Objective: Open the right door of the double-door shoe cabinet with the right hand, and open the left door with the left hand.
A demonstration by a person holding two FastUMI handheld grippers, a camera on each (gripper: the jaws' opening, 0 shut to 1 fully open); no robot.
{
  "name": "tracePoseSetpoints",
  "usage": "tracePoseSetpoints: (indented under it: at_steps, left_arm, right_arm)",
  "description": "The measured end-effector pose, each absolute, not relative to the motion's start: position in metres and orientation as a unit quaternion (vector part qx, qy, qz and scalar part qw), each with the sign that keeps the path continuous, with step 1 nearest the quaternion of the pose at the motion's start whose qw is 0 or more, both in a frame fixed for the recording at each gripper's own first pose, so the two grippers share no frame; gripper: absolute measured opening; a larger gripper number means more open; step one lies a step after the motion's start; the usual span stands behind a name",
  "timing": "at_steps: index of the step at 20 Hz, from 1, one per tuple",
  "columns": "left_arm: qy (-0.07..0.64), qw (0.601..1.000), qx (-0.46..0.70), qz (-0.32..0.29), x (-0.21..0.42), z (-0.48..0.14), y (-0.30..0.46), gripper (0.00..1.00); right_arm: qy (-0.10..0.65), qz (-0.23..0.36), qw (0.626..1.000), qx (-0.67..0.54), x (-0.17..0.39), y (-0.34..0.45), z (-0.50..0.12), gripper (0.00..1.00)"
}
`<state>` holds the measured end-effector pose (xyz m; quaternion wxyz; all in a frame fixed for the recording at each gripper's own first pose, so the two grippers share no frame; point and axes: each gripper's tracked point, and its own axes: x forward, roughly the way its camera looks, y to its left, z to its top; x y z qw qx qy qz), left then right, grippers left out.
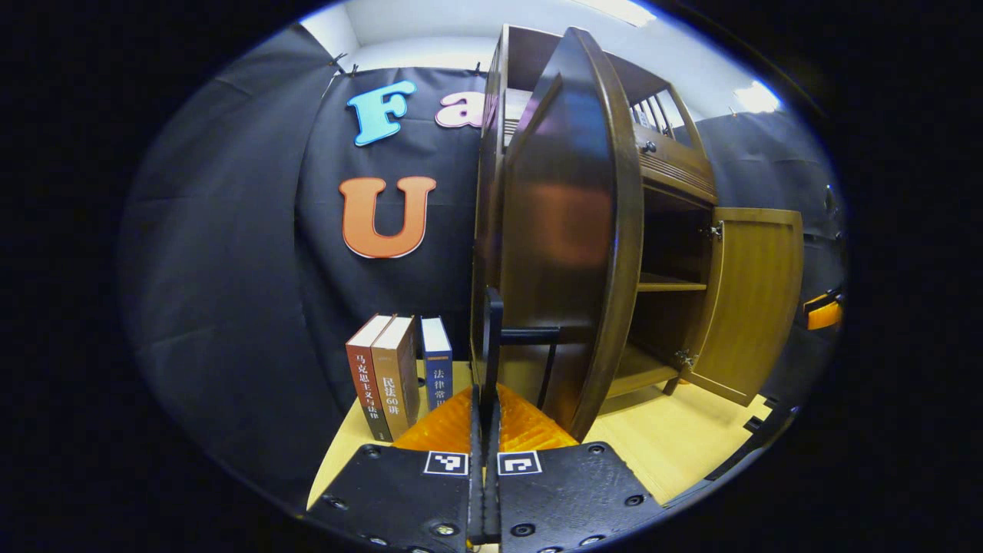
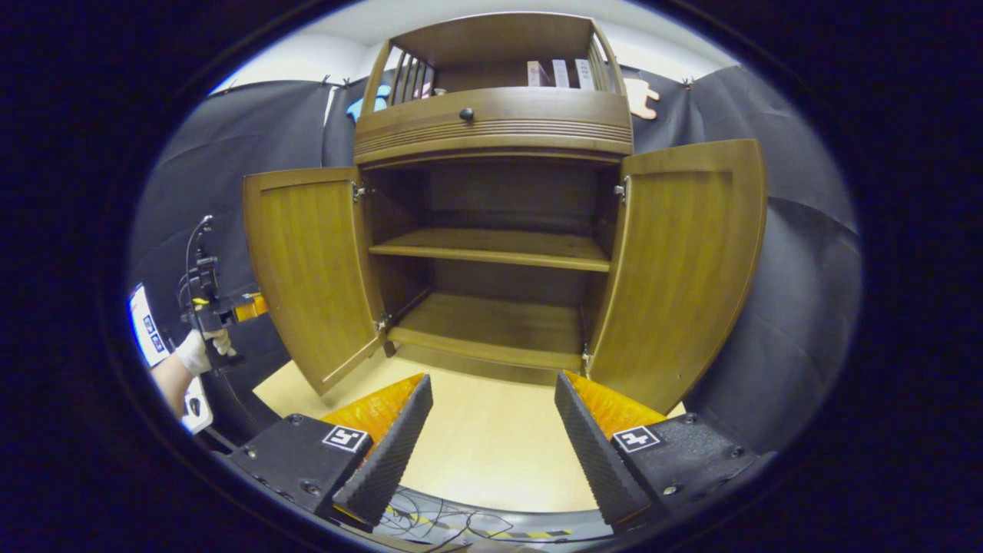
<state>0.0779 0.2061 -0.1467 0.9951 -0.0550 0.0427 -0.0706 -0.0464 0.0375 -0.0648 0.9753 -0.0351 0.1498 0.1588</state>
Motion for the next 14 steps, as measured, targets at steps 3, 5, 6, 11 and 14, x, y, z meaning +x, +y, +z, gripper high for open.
tracePoseSetpoints:
  at_steps: [3,5,6,11,14]
  left_arm:
    - [0.052,0.992,-0.063,-0.101,0.079,-0.149,0.212,0.02]
    - [0.051,0.990,-0.067,-0.116,0.080,-0.149,0.216,0.02]
    - [0.055,0.988,-0.072,-0.126,0.081,-0.149,0.214,0.03]
    - [0.076,0.986,-0.041,-0.143,0.077,-0.154,0.218,0.08]
    - [0.097,0.985,-0.027,-0.138,0.070,-0.163,0.226,0.19]
  right_arm:
    - [0.154,0.166,0.973,-0.039,-0.048,0.042,-0.067,1.00]
    - [0.156,0.170,0.972,-0.043,-0.048,0.045,-0.067,1.00]
    - [0.156,0.171,0.972,-0.046,-0.046,0.045,-0.067,1.00]
    - [0.158,0.172,0.971,-0.054,-0.046,0.043,-0.064,1.00]
    - [0.158,0.171,0.971,-0.055,-0.045,0.041,-0.064,1.00]
